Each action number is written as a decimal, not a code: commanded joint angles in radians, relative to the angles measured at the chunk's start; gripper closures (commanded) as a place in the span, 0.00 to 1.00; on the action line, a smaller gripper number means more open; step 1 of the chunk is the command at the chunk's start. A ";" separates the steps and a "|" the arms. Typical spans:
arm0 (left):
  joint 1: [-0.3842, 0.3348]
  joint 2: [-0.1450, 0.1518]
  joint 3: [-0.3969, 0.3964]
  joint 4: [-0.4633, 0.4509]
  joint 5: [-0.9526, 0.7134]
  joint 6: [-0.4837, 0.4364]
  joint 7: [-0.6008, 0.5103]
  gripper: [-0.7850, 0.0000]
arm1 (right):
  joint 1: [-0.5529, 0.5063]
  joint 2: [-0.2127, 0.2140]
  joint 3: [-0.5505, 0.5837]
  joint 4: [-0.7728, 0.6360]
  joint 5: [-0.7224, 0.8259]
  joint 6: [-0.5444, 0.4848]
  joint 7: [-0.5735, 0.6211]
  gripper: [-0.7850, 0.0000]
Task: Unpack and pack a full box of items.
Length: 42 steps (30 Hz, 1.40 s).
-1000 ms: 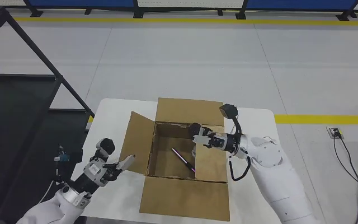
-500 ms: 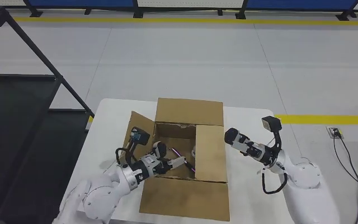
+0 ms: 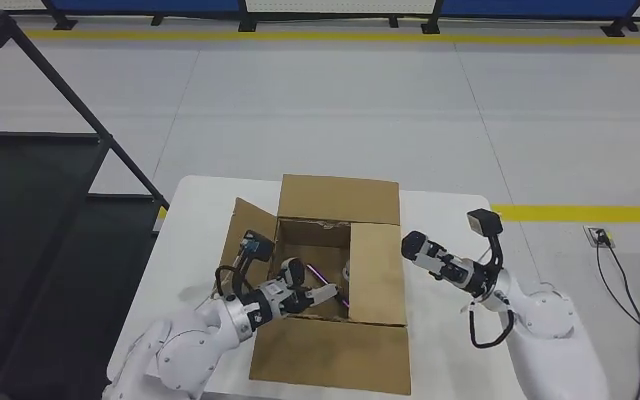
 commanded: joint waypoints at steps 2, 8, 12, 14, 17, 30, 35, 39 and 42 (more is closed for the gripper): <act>-0.068 -0.015 0.078 0.077 -0.058 0.046 -0.052 0.00 | -0.003 0.010 0.019 -0.009 0.018 -0.018 0.023 0.00; -0.214 -0.053 0.216 0.249 -0.149 0.109 -0.103 0.00 | -0.028 0.039 0.070 -0.025 0.057 -0.015 0.049 0.00; -0.288 -0.079 0.289 0.360 -0.210 0.138 -0.136 0.00 | -0.057 0.062 0.109 -0.031 0.070 -0.020 0.044 0.00; -0.315 -0.092 0.315 0.407 -0.241 0.135 -0.131 0.00 | -0.069 0.071 0.122 -0.034 0.078 -0.023 0.040 0.00; -0.343 -0.109 0.344 0.467 -0.301 0.098 -0.125 0.00 | -0.079 0.085 0.133 -0.037 0.089 -0.026 0.038 0.00; -0.379 -0.139 0.378 0.501 -0.304 -0.009 -0.061 0.00 | -0.093 0.123 0.109 -0.041 0.122 -0.048 0.015 0.00; -0.358 -0.134 0.362 0.427 -0.262 -0.019 -0.042 0.00 | -0.105 0.135 0.111 -0.033 0.141 -0.072 -0.008 0.00; -0.348 -0.135 0.359 0.374 -0.231 -0.028 -0.019 0.00 | -0.118 0.141 0.126 -0.019 0.156 -0.095 -0.037 0.00; -0.347 -0.141 0.368 0.358 -0.227 -0.041 0.004 0.00 | -0.133 0.144 0.141 -0.016 0.177 -0.113 -0.065 0.00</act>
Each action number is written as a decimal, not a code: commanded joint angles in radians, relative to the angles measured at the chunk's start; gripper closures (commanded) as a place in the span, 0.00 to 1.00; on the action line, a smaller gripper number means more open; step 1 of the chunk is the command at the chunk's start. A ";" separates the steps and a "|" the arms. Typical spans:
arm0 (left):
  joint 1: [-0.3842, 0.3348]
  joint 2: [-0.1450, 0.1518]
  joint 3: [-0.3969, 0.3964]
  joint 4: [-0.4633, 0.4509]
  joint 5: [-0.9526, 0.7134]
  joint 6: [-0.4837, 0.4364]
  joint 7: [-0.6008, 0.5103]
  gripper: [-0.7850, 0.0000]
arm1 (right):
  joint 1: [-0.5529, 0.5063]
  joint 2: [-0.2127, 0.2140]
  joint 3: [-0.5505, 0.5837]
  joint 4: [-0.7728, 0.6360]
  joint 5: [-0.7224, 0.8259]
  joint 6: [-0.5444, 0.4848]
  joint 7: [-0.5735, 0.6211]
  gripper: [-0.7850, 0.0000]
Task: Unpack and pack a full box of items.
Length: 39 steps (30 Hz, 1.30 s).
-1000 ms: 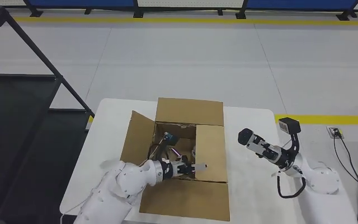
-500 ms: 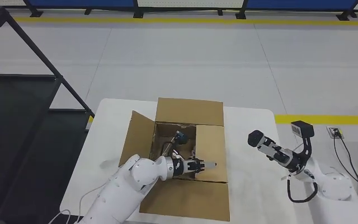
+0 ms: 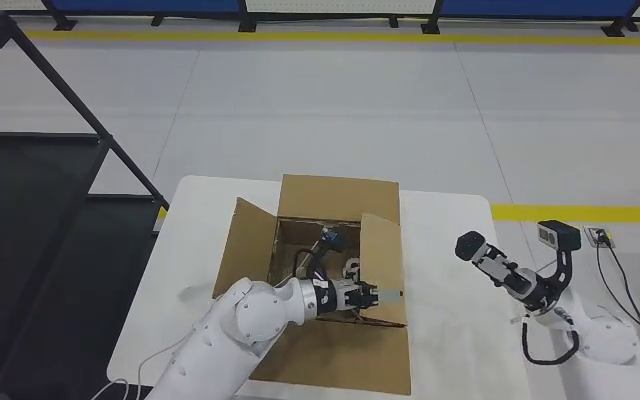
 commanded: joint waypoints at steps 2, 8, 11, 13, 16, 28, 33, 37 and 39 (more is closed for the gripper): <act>-0.009 -0.009 0.018 -0.001 0.003 -0.013 0.024 0.00 | -0.021 0.003 0.018 -0.001 0.020 -0.021 -0.031 0.00; -0.053 -0.039 0.080 0.037 0.031 -0.073 0.083 0.00 | -0.080 0.011 0.067 -0.013 0.042 -0.059 -0.088 0.00; -0.082 -0.057 0.116 0.072 0.038 -0.103 0.100 0.00 | -0.112 0.013 0.090 -0.021 0.056 -0.076 -0.118 0.00; -0.104 -0.071 0.139 0.100 0.033 -0.116 0.103 0.00 | -0.131 0.015 0.105 -0.026 0.061 -0.087 -0.135 0.00; -0.136 -0.092 0.173 0.143 0.026 -0.137 0.113 0.00 | -0.156 0.018 0.120 -0.034 0.063 -0.097 -0.152 0.00; -0.247 -0.185 0.291 0.323 -0.013 -0.160 0.096 0.00 | -0.194 0.028 0.145 -0.044 0.053 -0.098 -0.190 0.00; -0.278 -0.221 0.322 0.389 -0.032 -0.156 0.078 0.00 | -0.197 0.032 0.149 -0.042 0.045 -0.093 -0.203 0.00; -0.299 -0.247 0.341 0.441 -0.050 -0.143 0.049 0.00 | -0.198 0.034 0.148 -0.036 0.038 -0.091 -0.218 0.00; -0.308 -0.259 0.350 0.464 -0.055 -0.142 0.039 0.00 | -0.197 0.035 0.146 -0.035 0.035 -0.090 -0.225 0.00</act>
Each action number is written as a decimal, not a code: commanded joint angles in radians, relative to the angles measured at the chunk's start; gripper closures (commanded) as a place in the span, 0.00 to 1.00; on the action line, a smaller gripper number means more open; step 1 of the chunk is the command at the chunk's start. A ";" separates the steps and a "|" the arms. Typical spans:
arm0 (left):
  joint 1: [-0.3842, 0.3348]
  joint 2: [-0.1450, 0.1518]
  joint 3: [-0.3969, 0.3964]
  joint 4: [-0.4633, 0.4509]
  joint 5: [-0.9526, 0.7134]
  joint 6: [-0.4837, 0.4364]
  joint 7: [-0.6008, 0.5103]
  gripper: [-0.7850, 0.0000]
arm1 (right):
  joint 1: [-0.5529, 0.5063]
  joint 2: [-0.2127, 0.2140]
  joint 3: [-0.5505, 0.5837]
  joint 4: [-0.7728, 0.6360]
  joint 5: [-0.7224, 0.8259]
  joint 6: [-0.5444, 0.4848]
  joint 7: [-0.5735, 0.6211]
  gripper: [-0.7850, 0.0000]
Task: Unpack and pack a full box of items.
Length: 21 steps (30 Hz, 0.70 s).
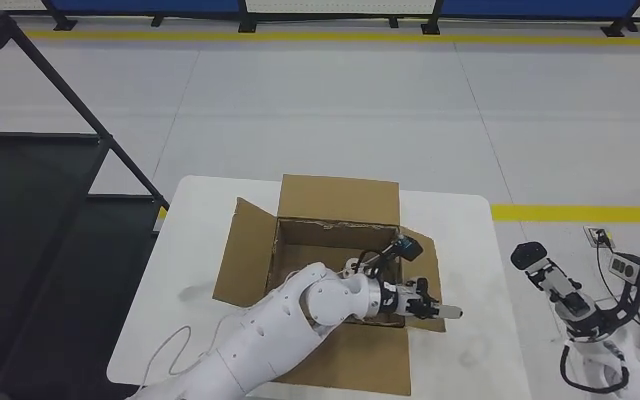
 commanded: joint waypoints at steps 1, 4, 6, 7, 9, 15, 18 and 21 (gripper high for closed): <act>-0.008 -0.013 0.007 0.024 -0.005 -0.001 -0.009 0.00 | 0.000 0.001 -0.003 0.001 -0.002 0.002 -0.007 0.00; -0.017 -0.028 0.012 0.051 -0.012 -0.005 -0.017 0.00 | -0.001 0.002 -0.004 0.000 -0.006 0.001 -0.021 0.00; -0.020 -0.036 0.013 0.062 -0.012 -0.012 -0.019 0.00 | -0.002 0.002 -0.007 -0.004 -0.009 0.000 -0.030 0.00; -0.022 -0.039 0.011 0.066 -0.011 -0.016 -0.019 0.00 | -0.004 0.002 -0.008 -0.007 -0.011 0.000 -0.034 0.00; -0.024 -0.042 0.002 0.068 -0.011 -0.029 -0.013 0.00 | -0.006 0.003 -0.010 -0.012 -0.018 -0.001 -0.043 0.00; -0.014 -0.032 -0.049 0.030 0.000 -0.046 -0.013 0.00 | -0.002 0.004 -0.008 -0.033 -0.073 0.016 -0.087 0.00; 0.004 -0.014 -0.096 -0.016 0.019 -0.044 -0.008 0.00 | 0.004 0.006 -0.004 -0.052 -0.114 0.032 -0.103 0.00; 0.040 0.016 -0.165 -0.085 0.050 -0.029 -0.016 0.00 | 0.018 0.008 -0.003 -0.070 -0.171 0.067 -0.118 0.00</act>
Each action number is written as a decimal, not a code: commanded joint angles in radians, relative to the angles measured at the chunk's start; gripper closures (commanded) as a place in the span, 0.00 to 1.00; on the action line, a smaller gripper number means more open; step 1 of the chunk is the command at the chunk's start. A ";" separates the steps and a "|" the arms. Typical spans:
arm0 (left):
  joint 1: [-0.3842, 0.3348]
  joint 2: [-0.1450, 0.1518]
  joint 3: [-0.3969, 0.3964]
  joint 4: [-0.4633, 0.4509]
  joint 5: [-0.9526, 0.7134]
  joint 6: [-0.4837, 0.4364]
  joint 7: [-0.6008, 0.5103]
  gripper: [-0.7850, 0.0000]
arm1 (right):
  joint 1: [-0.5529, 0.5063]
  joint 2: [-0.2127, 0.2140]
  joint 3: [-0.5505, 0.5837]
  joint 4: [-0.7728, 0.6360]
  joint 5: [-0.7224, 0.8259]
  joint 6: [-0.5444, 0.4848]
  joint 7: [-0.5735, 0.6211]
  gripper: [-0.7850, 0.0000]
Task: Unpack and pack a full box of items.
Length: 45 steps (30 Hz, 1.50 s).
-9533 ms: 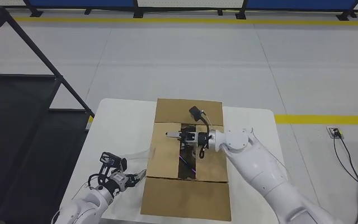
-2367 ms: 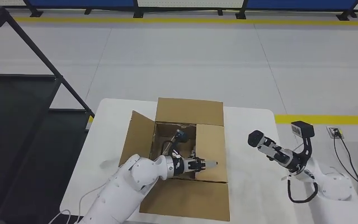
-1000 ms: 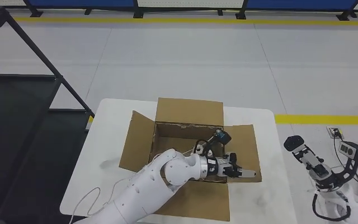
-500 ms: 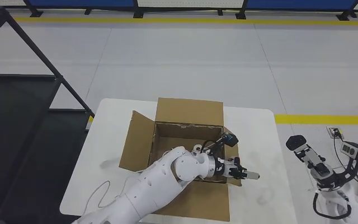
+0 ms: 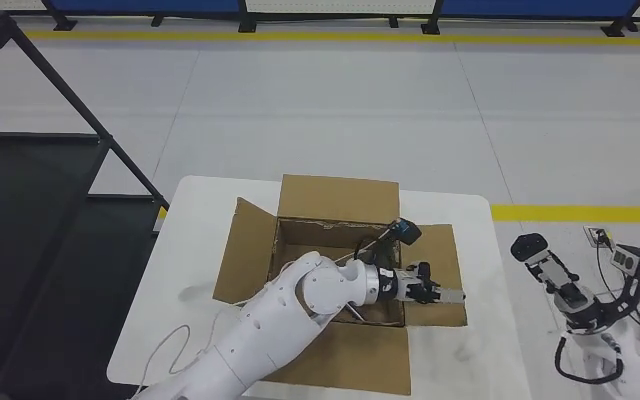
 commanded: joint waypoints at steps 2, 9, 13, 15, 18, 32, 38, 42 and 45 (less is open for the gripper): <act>0.060 0.038 -0.092 -0.095 0.032 0.024 -0.002 0.00 | 0.020 0.002 -0.007 -0.021 -0.067 0.046 -0.015 0.00; 0.280 0.132 -0.353 -0.404 0.132 0.092 -0.039 0.00 | 0.082 0.005 -0.064 -0.076 -0.219 0.131 -0.012 0.00; 0.424 0.171 -0.503 -0.575 0.168 0.122 -0.056 0.00 | 0.127 0.006 -0.122 -0.098 -0.318 0.184 0.000 0.00; 0.487 0.185 -0.570 -0.640 0.173 0.130 -0.056 0.00 | 0.153 0.005 -0.157 -0.106 -0.374 0.214 0.009 0.00; 0.573 0.202 -0.661 -0.722 0.176 0.132 -0.050 0.00 | 0.189 0.004 -0.217 -0.116 -0.425 0.247 0.037 0.00; 0.707 0.224 -0.798 -0.825 0.145 0.100 -0.052 0.00 | 0.210 0.003 -0.253 -0.116 -0.418 0.266 0.066 0.00; 0.717 0.225 -0.799 -0.815 0.139 0.110 -0.027 0.00 | 0.250 0.002 -0.357 -0.173 -0.556 0.278 0.127 0.00; 0.729 0.228 -0.832 -0.809 0.106 0.125 0.009 0.00 | 0.313 -0.003 -0.475 -0.226 -0.765 0.317 0.193 0.00; 0.751 0.232 -0.873 -0.817 0.067 0.125 0.037 0.00 | 0.366 -0.009 -0.568 -0.237 -0.891 0.328 0.249 0.00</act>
